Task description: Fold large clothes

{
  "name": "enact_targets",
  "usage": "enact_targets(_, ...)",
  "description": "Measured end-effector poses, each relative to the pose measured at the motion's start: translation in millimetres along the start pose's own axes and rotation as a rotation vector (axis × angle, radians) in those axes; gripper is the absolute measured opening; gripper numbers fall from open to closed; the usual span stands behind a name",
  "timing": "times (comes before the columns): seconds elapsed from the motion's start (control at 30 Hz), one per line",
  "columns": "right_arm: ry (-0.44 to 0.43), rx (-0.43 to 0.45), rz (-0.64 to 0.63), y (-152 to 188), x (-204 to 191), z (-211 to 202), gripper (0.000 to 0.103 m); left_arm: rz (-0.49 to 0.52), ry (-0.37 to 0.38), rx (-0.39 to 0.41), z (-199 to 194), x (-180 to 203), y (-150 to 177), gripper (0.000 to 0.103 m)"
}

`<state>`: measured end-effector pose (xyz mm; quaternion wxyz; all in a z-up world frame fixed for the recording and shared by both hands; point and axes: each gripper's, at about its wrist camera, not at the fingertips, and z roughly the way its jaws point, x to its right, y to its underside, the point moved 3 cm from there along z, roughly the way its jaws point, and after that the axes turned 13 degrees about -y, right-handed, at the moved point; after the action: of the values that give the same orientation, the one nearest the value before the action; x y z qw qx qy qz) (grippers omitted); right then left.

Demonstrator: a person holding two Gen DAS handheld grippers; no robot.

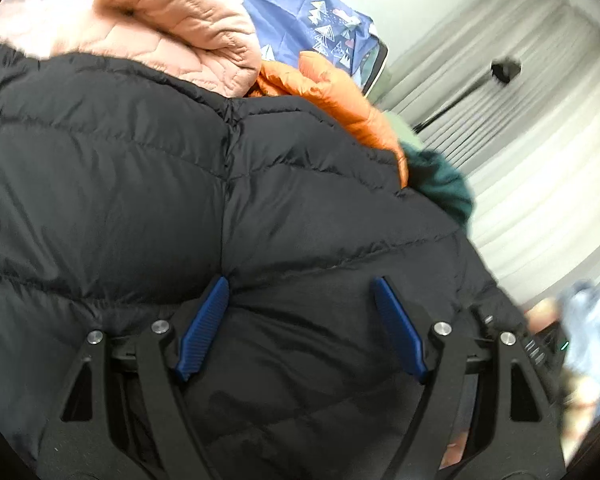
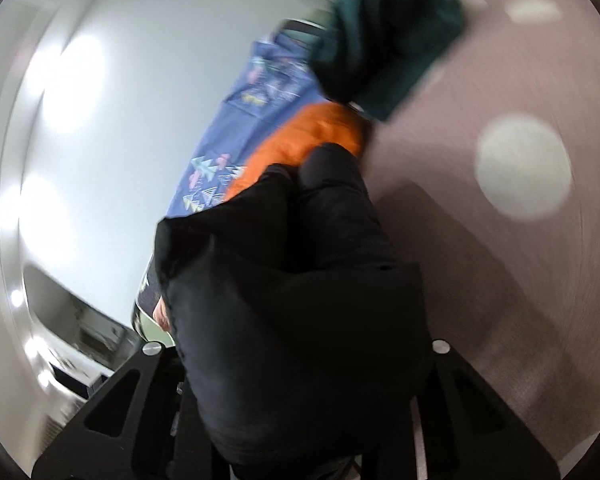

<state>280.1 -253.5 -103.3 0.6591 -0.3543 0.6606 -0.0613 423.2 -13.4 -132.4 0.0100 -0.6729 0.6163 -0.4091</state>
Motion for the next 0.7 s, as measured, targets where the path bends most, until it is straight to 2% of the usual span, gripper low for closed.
enact_targets(0.07, -0.015, -0.004, -0.077, 3, -19, -2, 0.022, -0.082, 0.092, -0.022, -5, -7, -4, 0.077)
enact_targets(0.13, -0.020, -0.026, -0.157, 6, -41, -4, 0.022, -0.130, 0.136, -0.046, -6, -12, -6, 0.077)
enact_targets(0.27, -0.067, -0.071, -0.350, 22, -93, 2, 0.022, -0.163, 0.180, -0.067, -2, -19, -7, 0.078)
enact_targets(0.37, -0.085, -0.102, -0.450, 33, -122, 15, 0.022, -0.231, 0.268, -0.083, 0, -30, -10, 0.079)
enact_targets(0.4, -0.089, -0.107, -0.475, 37, -129, 17, 0.022, -0.266, 0.322, -0.090, -5, -36, -12, 0.079)
enact_targets(0.47, -0.098, -0.120, -0.522, 42, -142, 24, 0.022, -0.298, 0.394, -0.091, -22, -46, -15, 0.079)
enact_targets(0.5, -0.105, -0.129, -0.548, 46, -150, 27, 0.022, -0.300, 0.405, -0.082, -30, -49, -16, 0.079)
enact_targets(0.6, -0.129, -0.179, -0.606, 64, -170, 38, 0.022, -0.288, 0.445, -0.027, -78, -68, -22, 0.082)
enact_targets(0.7, -0.129, -0.237, -0.703, 87, -195, 52, 0.022, -0.323, 0.517, 0.031, -130, -97, -27, 0.084)
